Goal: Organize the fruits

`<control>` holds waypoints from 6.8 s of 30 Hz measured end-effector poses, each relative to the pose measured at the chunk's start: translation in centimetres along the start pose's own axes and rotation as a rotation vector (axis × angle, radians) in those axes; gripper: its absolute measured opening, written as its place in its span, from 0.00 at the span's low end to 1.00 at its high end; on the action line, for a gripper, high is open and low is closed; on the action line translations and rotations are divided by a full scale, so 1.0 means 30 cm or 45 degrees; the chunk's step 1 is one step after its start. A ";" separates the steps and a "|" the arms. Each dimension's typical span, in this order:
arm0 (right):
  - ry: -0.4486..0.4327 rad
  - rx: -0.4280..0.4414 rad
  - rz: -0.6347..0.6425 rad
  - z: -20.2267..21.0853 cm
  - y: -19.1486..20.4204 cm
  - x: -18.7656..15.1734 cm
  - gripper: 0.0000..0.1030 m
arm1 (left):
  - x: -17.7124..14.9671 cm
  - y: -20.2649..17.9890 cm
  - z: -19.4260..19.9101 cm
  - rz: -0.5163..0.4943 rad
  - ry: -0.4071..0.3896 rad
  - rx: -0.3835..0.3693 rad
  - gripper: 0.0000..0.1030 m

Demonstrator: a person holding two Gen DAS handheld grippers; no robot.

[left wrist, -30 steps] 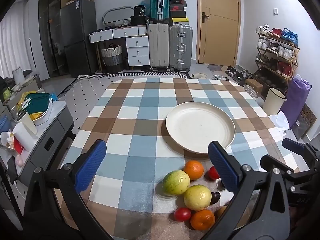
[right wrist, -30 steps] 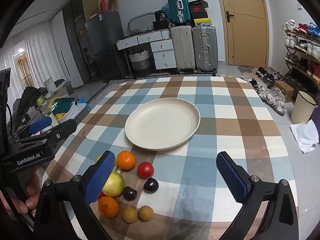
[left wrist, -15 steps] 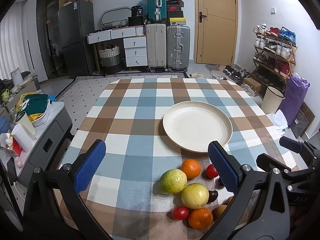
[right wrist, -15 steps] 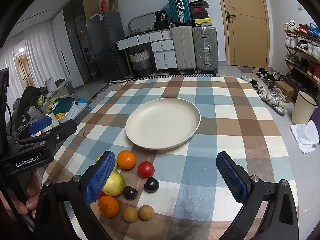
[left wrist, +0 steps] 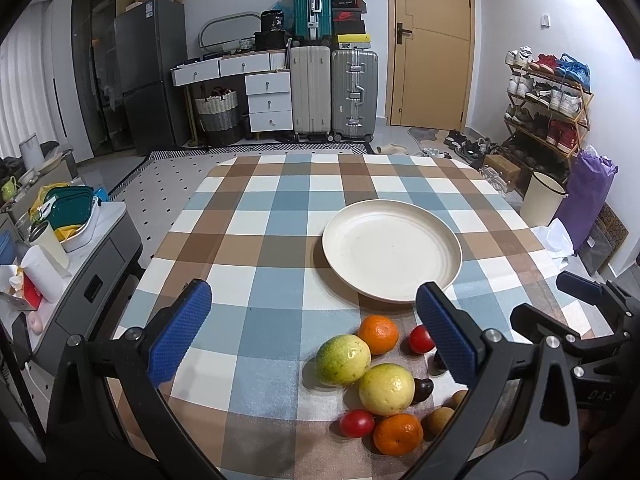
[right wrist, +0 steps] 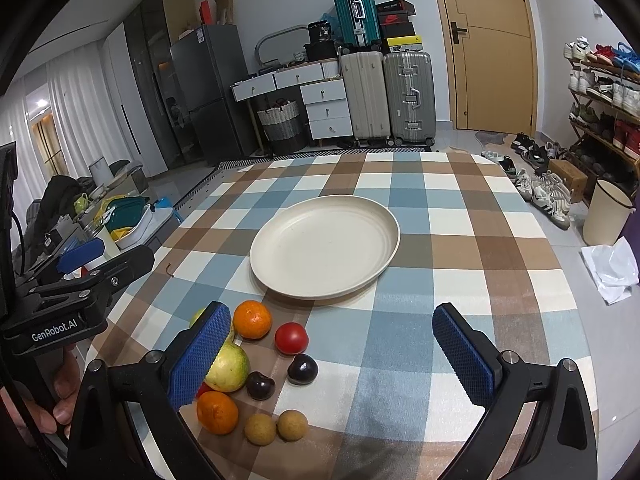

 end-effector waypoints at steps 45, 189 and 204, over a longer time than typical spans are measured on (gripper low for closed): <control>0.006 0.000 -0.010 -0.005 -0.009 -0.016 1.00 | -0.049 0.038 -0.093 0.022 0.127 -0.054 0.99; 0.095 0.510 0.039 -0.229 0.183 0.007 0.49 | -0.055 0.289 -0.411 0.372 0.653 -0.580 0.46; 0.015 0.492 -0.055 -0.269 0.025 0.141 0.49 | 0.075 0.084 -0.499 0.252 0.653 -0.606 0.46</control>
Point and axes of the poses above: each gripper's, at about its wrist camera, not at the fingertips, and z roughly against the way its jaws point, y to its left, x to its top, the point moved 2 cm from there along -z, roughly the way its jaws point, and after that the axes turned 14 degrees about z, right-handed, at the moved point
